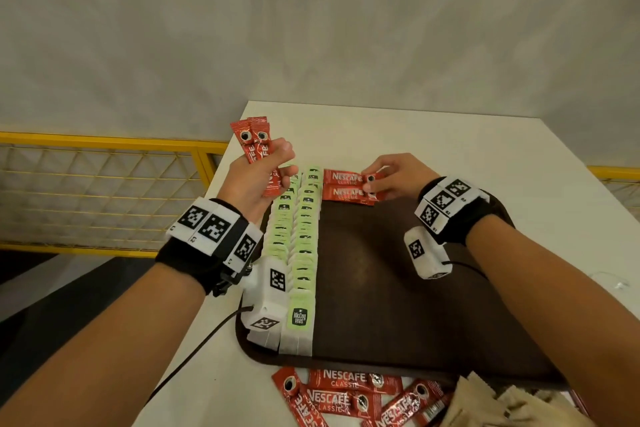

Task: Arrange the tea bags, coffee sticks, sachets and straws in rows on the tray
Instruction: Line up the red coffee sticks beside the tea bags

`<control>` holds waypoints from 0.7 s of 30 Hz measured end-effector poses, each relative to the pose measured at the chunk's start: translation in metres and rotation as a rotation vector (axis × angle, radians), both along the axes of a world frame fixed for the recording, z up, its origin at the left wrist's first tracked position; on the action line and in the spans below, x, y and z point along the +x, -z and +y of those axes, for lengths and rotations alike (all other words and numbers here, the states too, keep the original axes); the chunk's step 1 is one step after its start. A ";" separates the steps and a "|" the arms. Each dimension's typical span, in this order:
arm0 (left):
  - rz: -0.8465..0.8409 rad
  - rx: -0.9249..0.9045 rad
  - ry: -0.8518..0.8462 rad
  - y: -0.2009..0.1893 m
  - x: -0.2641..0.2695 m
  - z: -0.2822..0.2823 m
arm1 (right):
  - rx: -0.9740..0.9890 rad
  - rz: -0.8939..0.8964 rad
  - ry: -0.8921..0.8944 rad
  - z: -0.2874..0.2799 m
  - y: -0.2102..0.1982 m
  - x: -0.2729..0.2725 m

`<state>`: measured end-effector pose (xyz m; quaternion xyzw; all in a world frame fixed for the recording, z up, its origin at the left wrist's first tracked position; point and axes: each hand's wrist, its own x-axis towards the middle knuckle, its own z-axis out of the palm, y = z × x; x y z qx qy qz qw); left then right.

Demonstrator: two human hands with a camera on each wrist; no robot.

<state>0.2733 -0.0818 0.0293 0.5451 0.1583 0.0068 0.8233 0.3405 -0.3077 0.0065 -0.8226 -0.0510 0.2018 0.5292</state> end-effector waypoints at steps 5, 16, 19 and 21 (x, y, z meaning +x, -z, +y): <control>-0.006 0.007 0.011 0.003 -0.003 0.006 | -0.156 0.087 -0.044 -0.001 0.026 0.007; -0.004 0.023 0.043 0.007 -0.003 0.007 | -0.320 0.035 0.014 0.011 0.035 0.011; -0.001 0.026 0.045 0.007 -0.003 0.008 | -0.347 0.020 0.051 0.010 0.035 0.010; -0.002 0.028 0.049 0.007 -0.003 0.008 | -0.376 0.004 0.073 0.008 0.035 0.008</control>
